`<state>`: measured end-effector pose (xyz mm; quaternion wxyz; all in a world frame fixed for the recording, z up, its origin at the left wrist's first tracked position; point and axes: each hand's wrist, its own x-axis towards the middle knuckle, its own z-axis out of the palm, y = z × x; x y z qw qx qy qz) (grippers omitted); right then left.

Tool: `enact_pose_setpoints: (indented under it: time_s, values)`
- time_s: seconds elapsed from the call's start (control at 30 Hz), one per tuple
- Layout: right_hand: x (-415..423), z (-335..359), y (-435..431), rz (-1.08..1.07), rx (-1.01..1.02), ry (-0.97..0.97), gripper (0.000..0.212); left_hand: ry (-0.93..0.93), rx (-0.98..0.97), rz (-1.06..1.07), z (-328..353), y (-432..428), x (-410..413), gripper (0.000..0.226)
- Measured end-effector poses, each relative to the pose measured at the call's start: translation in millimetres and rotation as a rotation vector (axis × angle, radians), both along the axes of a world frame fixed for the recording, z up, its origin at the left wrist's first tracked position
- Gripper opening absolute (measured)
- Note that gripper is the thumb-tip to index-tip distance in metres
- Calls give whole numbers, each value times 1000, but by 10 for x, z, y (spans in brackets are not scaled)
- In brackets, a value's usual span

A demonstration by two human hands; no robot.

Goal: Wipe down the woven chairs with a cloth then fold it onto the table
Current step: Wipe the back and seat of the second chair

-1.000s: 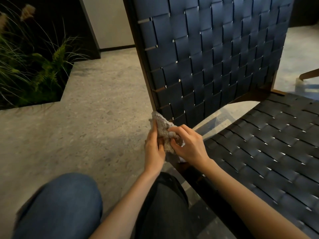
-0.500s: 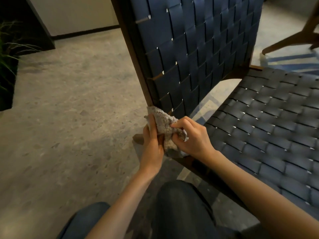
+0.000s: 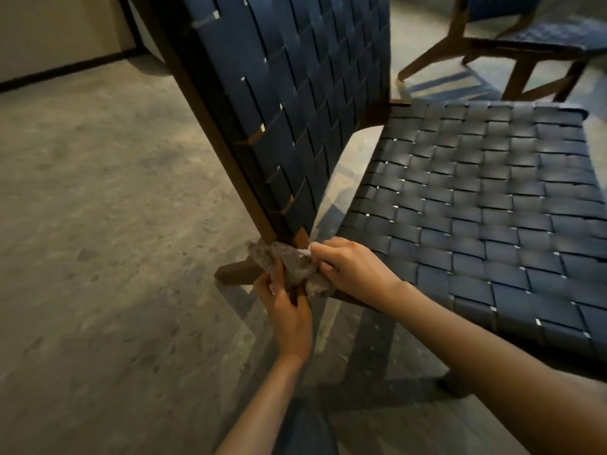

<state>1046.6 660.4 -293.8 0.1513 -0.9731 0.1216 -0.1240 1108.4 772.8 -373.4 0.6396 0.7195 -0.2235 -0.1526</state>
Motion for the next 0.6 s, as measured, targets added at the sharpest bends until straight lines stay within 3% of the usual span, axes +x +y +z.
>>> enact_pose_setpoints:
  time_s: [0.17,0.37,0.6]
  values:
    - [-144,20,164,-79,-61,106,28,31,54,4,11,33,-224,41]
    - [-528,76,368,-198,-218,188,28,61,81,-183,97,121,-537,43]
    - [-1405,317,485,-472,-271,185,29,-249,117,-403,299,48,-968,64]
